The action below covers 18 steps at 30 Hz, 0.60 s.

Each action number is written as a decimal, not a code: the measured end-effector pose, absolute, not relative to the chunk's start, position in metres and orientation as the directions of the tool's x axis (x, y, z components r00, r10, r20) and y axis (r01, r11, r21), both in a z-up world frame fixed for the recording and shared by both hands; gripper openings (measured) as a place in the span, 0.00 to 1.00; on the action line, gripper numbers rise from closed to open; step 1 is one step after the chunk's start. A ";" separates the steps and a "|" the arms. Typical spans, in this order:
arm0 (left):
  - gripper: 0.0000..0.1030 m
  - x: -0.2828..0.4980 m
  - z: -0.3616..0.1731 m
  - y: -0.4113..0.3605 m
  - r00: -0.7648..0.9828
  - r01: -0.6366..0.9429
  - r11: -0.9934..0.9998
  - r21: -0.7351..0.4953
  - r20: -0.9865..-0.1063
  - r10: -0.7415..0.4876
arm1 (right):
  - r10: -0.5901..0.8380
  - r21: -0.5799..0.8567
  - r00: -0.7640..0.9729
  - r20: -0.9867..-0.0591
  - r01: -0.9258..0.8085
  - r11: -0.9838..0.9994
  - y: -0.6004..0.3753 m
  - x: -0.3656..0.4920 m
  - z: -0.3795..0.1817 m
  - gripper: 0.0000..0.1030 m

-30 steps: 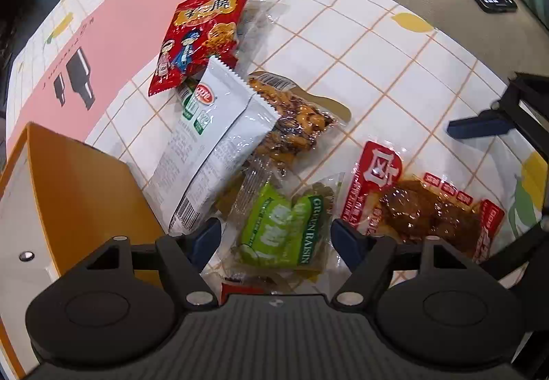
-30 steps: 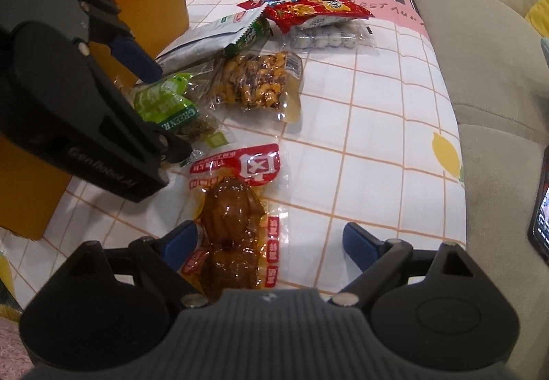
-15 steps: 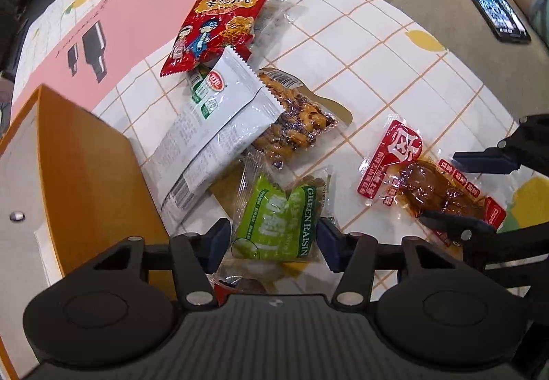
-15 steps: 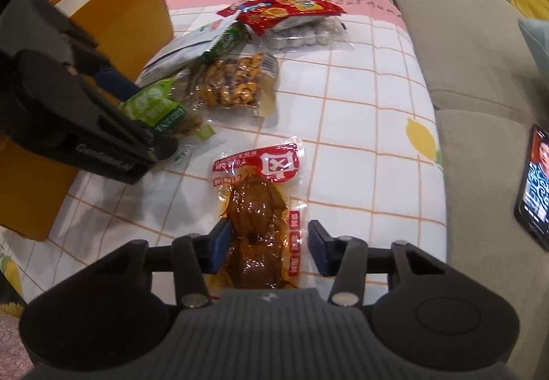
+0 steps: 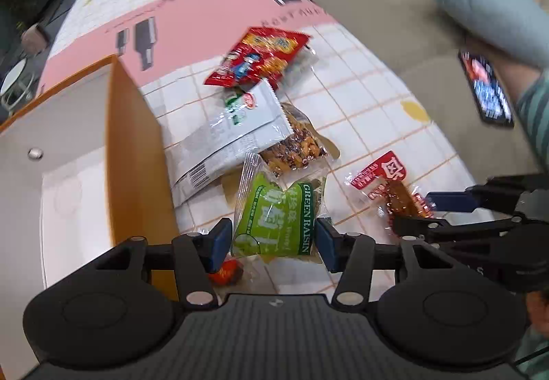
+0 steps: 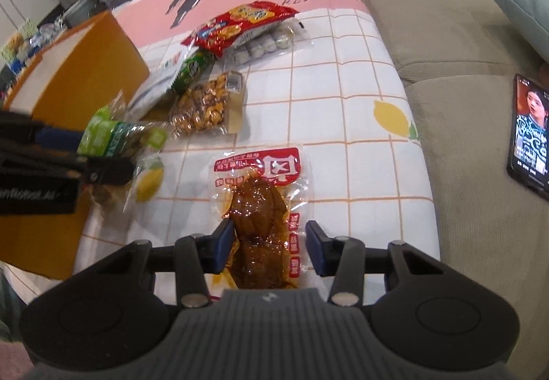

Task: Organize snacks
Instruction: 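Grasp the green raisin packet with the left tool while the right tool grasps the meat packet, then carry both packets over the box and open both tools to drop them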

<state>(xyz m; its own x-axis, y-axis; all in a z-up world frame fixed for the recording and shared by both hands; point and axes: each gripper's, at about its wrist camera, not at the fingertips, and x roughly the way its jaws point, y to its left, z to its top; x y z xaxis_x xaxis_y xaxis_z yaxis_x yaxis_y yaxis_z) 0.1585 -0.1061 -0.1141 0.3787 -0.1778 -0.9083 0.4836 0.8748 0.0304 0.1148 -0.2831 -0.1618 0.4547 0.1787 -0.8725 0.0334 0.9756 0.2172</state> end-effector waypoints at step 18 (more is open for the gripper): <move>0.56 0.125 -0.045 -0.041 0.504 0.355 0.933 -0.064 -0.827 -0.249 | 0.313 0.388 0.596 -0.740 -0.003 0.922 -0.273 0.098 -0.111 0.40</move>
<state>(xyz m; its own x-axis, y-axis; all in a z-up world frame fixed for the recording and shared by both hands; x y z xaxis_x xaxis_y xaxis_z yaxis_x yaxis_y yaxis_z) 0.1245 -0.0412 -0.0450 0.5045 -0.2489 -0.8268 0.3549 0.9327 -0.0642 0.0979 -0.2729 -0.1112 0.5958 0.3128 -0.7397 -0.0026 0.9218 0.3877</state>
